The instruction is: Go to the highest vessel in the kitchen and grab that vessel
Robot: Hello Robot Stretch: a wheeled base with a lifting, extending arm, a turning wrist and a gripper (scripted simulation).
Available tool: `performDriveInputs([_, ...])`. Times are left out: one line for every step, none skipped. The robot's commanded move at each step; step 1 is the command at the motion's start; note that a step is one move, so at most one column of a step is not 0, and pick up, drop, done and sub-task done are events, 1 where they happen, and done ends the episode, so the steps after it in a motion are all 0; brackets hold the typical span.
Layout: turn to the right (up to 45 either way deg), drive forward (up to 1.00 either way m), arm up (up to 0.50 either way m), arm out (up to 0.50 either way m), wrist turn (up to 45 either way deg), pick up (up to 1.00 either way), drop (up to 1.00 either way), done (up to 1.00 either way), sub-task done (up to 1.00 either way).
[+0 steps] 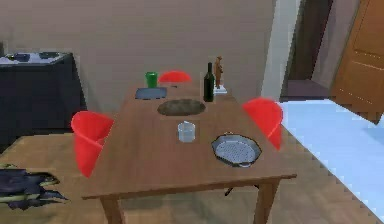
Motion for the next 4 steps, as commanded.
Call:
performDriveInputs([36.0, 0.0, 0.0, 0.0, 0.0, 0.0, 0.0, 0.0, 0.0])
performDriveInputs([0.0, 0.05, 0.0, 0.0, 0.0, 0.0, 0.0, 0.0, 0.0])
performDriveInputs([-45.0, 0.0, 0.0, 0.0, 0.0, 0.0, 0.0, 0.0, 0.0])
performDriveInputs([-45.0, 0.0, 0.0, 0.0, 0.0, 0.0, 0.0, 0.0, 0.0])
